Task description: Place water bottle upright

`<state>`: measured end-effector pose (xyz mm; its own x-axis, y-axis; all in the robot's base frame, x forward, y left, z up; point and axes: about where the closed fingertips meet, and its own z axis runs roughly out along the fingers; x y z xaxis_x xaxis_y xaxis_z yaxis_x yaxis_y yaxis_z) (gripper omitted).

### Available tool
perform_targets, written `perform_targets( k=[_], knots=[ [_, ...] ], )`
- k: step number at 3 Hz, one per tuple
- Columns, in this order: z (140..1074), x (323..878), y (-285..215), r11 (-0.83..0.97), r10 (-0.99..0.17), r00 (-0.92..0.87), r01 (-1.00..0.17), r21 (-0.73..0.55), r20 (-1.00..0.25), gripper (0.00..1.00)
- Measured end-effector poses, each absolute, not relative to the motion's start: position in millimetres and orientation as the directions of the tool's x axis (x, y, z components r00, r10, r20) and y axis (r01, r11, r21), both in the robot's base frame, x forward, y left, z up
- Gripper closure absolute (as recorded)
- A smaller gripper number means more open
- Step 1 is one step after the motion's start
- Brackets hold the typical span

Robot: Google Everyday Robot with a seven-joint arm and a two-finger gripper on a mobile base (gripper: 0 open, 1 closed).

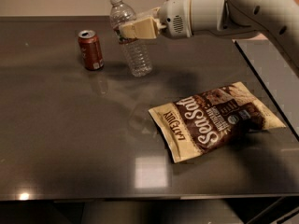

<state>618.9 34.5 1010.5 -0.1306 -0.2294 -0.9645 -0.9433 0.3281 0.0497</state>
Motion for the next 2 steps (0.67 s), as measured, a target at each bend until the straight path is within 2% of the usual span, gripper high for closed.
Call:
perform_targets(
  k=[2],
  knots=[
    [999.7,624.8,38.6,0.384,-0.106,-0.062,-0.923,0.017,-0.992,1.00]
  ],
)
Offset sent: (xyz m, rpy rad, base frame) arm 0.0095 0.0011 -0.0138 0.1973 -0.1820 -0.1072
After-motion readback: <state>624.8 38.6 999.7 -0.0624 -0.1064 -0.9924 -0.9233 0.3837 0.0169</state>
